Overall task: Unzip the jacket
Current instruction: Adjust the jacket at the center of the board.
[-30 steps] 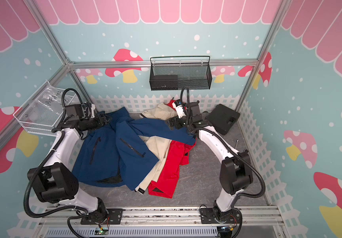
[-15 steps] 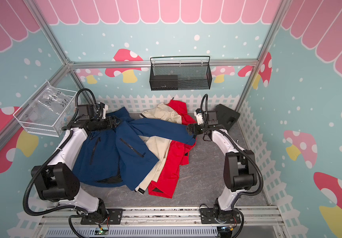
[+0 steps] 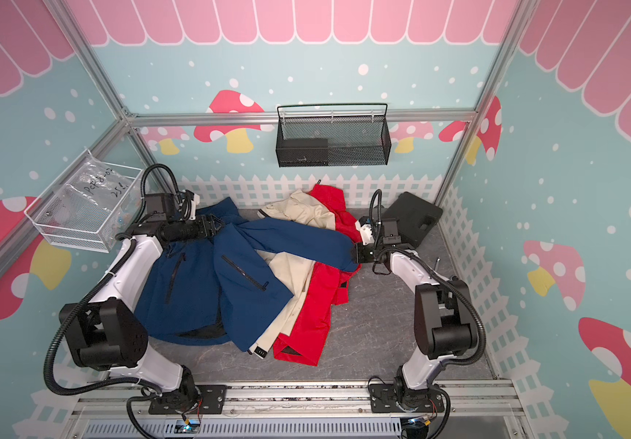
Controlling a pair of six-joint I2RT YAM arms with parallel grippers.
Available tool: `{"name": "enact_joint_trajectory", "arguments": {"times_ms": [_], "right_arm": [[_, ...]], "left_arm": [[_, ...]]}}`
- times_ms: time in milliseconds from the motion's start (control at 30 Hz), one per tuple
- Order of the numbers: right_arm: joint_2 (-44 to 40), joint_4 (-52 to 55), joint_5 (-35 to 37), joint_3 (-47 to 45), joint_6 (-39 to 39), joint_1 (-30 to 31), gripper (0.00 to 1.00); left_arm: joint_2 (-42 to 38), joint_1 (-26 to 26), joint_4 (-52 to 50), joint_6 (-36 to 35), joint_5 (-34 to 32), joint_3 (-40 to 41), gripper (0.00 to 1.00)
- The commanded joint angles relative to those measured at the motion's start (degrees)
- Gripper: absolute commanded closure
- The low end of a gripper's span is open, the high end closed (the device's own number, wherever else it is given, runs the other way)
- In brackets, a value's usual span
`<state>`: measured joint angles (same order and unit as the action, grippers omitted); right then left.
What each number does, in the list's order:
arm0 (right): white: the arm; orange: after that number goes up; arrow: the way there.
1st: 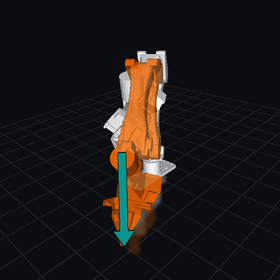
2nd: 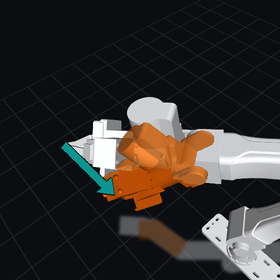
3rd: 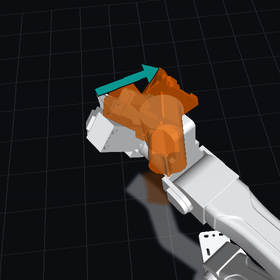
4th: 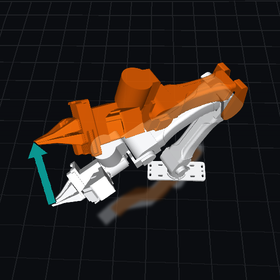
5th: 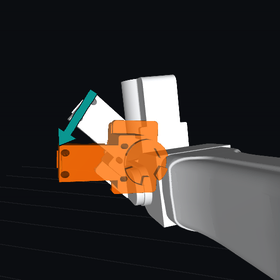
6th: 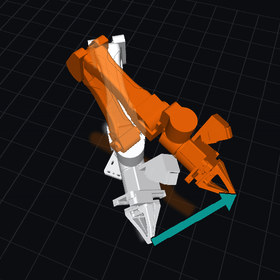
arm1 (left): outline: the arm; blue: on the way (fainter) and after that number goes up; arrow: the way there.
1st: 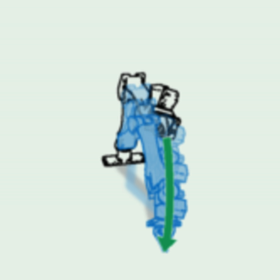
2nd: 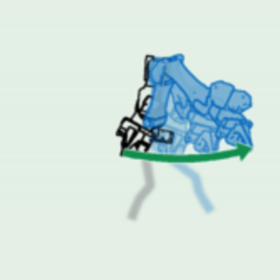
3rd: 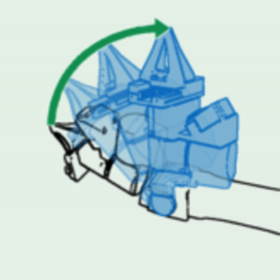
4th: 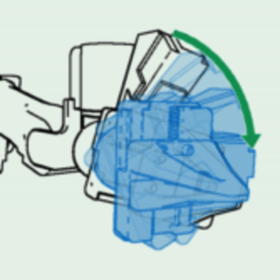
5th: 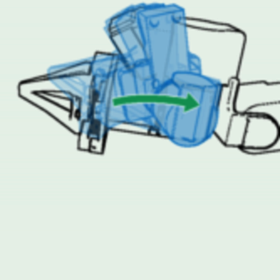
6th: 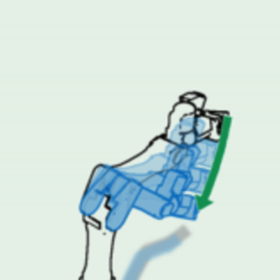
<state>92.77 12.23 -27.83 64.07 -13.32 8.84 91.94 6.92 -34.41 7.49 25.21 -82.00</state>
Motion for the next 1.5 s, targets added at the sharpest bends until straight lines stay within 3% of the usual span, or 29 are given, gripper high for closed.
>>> {"name": "enact_joint_trajectory", "arguments": {"times_ms": [0,100,233,367,633,1000,1033,1100,1233,1267,1300,1333,1400,1433,1467], "right_arm": [[-7.3,-1.7,1.6,3.3,2.2,3.5,1.0],[-8.8,-2.7,-0.9,9.1,2.5,6.1,1.0],[-6.2,-2.6,-2.6,20.7,4.0,10.2,1.0],[-1.7,-3.3,-5.1,31.6,4.4,12.3,1.0],[4.7,-2.4,-10.4,43.5,5.0,14.3,1.0],[3.8,-1.0,-12.2,45.2,9.3,17.1,1.0],[3.7,-1.0,-12.3,45.2,9.5,17.3,1.0],[3.4,-1.0,-12.1,45.2,9.8,17.6,1.0],[3.4,-1.1,-10.9,45.2,9.2,17.5,0.99],[3.4,-1.1,-9.7,45.1,8.9,17.5,0.92],[3.4,-1.1,-7.6,45.0,8.2,17.5,0.77],[3.4,-1.1,-5.5,44.7,7.4,17.4,0.57],[3.2,-0.8,-2.9,43.8,6.6,17.1,0.25],[3.0,-0.9,-1.8,42.8,5.9,16.9,0.14],[2.6,-1.0,-1.1,41.8,5.5,16.6,0.1]], "left_arm": [[-1.7,-0.5,2.7,-0.5,2.3,1.1,0.27],[-5.9,-3.0,7.6,-2.1,4.1,3.1,0.26],[-14.6,-10.6,18.8,-8.2,0.3,9.2,0.23],[-19.1,-15.1,34.3,-6.3,3.2,13.4,0.22],[-12.3,-21.7,30.1,-13.9,13.4,-0.3,0.23],[-5.1,-25.8,25.6,-15.9,13.0,-9.9,0.26],[-4.6,-25.9,25.6,-15.8,12.5,-10.4,0.31],[-4.0,-26.1,26.1,-15.0,11.5,-11.2,0.51],[-4.3,-26.2,29.7,-11.4,6.4,-11.6,1.0],[-4.5,-26.1,30.5,-10.1,4.3,-11.7,1.0],[-4.8,-25.9,31.4,-8.1,2.4,-12.3,1.0],[-4.9,-25.5,32.4,-6.0,1.8,-13.1,1.0],[-4.8,-24.6,33.7,-2.3,1.0,-15.5,1.0],[-4.5,-24.5,33.8,-0.9,-0.4,-17.2,1.0],[-4.3,-24.4,33.5,0.0,-2.1,-18.8,1.0]]}}
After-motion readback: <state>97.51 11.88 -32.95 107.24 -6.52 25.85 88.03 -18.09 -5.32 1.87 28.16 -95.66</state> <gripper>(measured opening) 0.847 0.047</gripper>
